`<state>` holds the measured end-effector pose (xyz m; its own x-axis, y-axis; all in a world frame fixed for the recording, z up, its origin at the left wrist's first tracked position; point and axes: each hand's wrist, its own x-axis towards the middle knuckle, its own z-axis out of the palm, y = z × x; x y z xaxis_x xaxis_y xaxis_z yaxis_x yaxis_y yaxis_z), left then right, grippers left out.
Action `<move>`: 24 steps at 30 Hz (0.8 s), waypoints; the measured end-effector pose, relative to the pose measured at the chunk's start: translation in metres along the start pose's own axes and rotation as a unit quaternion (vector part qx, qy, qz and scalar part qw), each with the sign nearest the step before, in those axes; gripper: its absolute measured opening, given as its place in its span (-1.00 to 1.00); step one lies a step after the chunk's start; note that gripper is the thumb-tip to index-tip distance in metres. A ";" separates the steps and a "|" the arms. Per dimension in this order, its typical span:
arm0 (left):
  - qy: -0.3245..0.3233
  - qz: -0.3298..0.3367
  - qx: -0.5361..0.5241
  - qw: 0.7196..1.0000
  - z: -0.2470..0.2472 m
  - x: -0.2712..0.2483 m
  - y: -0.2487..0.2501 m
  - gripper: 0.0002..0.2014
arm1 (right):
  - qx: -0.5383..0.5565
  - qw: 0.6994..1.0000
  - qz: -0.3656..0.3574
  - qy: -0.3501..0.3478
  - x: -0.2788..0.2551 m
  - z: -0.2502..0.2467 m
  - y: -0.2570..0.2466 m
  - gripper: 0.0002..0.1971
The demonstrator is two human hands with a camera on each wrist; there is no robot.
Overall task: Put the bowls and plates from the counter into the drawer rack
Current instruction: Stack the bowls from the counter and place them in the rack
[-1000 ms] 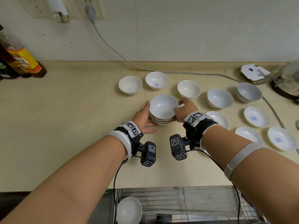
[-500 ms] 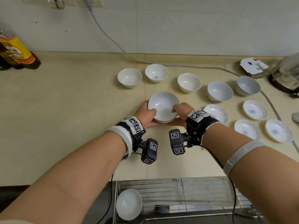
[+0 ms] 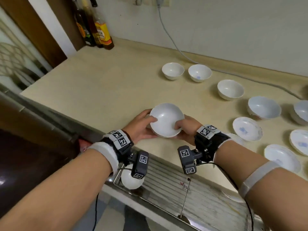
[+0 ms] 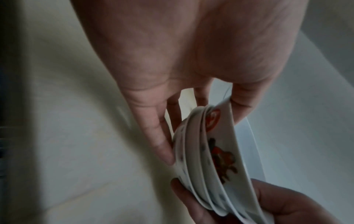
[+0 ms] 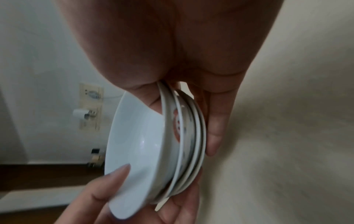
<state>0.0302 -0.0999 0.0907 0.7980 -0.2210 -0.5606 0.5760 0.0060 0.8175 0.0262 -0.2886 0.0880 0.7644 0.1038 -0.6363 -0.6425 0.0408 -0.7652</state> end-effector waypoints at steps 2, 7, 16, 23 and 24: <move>0.028 -0.003 -0.001 1.000 -0.002 -0.028 -0.024 -0.65 | 0.001 0.999 0.014 -0.046 -0.014 0.004 0.015 -0.51; 0.168 -0.017 -0.038 0.985 -0.020 -0.085 -0.077 -0.53 | -0.028 0.987 0.050 -0.151 -0.039 0.025 0.042 -0.50; 0.397 -0.248 -0.004 0.884 -0.074 -0.129 -0.198 0.09 | -0.083 0.962 0.128 -0.226 -0.053 0.061 0.095 -0.43; 0.305 -0.195 -0.169 0.917 -0.066 -0.096 -0.223 -0.54 | -0.099 0.961 0.183 -0.184 -0.039 0.048 0.147 -0.42; 0.296 -0.196 -0.171 0.919 -0.068 -0.096 -0.223 -0.54 | -0.093 0.963 0.190 -0.167 -0.037 0.045 0.154 -0.42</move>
<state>-0.1624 -0.0140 -0.0470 0.4149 0.2976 -0.8598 0.7814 0.3675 0.5042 -0.1033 -0.2412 -0.0021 0.3965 0.3912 -0.8306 -0.8280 -0.2384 -0.5075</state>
